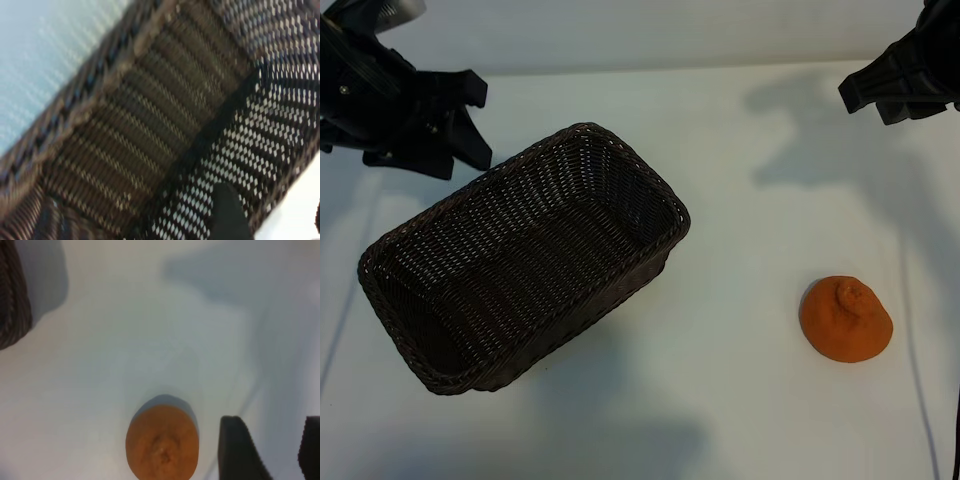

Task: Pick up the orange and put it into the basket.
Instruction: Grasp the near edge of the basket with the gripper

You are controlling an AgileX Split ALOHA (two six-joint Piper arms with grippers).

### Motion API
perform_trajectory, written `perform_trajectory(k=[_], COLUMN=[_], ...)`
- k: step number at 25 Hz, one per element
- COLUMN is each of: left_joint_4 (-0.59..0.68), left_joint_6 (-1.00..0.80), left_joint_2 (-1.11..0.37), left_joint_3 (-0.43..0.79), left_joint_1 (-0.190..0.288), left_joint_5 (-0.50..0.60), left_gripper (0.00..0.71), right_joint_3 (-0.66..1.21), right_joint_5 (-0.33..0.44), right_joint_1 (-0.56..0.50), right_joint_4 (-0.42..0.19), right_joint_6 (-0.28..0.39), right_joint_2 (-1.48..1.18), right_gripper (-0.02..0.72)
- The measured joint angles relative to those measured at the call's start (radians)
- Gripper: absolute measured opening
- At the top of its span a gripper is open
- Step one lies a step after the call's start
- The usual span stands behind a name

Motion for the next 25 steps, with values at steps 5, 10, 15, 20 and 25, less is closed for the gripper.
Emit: perform_trajectory(k=[5,10,15,20,25], left_joint_4=[0.008,0.038,0.065,0.123,0.166], left_joint_6=[-0.009,-0.049,-0.055,-0.071,-0.090], left_joint_2=[0.000,-0.001,-0.001,-0.001,-0.001], left_joint_3=[0.000,0.001,0.001,0.001,0.001], left_joint_1=[0.029,0.111,0.150,0.149,0.149], left_joint_5=[0.018,0.098,0.098,0.098,0.098], left_gripper=[0.456,0.456,0.456,0.456,0.456], right_joint_3=[0.000,0.000,0.000,0.000,0.000], right_joint_5=[0.000,0.000,0.000,0.000,0.000], right_joint_1=[0.000,0.000,0.000,0.000,0.000], right_joint_4=[0.000,0.000,0.001,0.001,0.001], right_joint_6=[0.000,0.000,0.000,0.000,0.001], right_joint_2=[0.000,0.000,0.000,0.000,0.000], right_gripper=[0.328,0.328,0.328,0.328,0.328])
